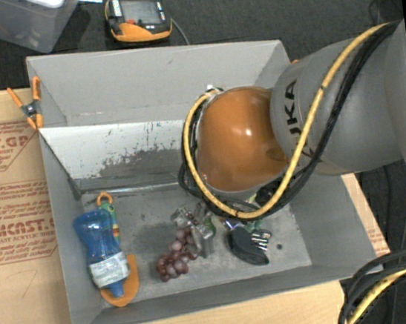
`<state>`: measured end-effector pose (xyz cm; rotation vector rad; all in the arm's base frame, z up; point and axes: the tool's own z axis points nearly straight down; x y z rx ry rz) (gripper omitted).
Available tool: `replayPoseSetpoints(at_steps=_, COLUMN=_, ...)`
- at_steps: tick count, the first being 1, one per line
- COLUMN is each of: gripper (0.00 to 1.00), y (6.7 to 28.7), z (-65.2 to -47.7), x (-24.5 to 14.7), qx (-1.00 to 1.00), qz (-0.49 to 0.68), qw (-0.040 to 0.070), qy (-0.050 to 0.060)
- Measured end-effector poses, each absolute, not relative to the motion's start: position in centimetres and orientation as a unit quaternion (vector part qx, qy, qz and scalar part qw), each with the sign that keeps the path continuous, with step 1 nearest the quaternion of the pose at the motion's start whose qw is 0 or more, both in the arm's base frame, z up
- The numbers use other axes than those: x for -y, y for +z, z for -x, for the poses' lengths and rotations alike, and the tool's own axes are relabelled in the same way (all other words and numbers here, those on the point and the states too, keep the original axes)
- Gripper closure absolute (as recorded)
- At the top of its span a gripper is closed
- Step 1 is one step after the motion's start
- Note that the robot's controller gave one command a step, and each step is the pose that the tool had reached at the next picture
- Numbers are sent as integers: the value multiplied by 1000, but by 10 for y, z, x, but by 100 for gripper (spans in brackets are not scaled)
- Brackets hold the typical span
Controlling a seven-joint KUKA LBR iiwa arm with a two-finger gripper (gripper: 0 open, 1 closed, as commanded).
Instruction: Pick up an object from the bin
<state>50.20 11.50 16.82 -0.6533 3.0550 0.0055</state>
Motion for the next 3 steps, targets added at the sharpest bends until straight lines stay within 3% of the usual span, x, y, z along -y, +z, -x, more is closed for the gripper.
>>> replayPoseSetpoints(at_steps=1, gripper=100, y=89, z=-487, x=-113, qx=-976, qz=219, qw=-3, qy=2)
replayPoseSetpoints(at_steps=2, gripper=100, y=199, z=-490, x=-117, qx=-978, qz=209, qw=3, qy=2)
replayPoseSetpoints(at_steps=3, gripper=100, y=230, z=-491, x=-118, qx=-978, qz=207, qw=7, qy=2)
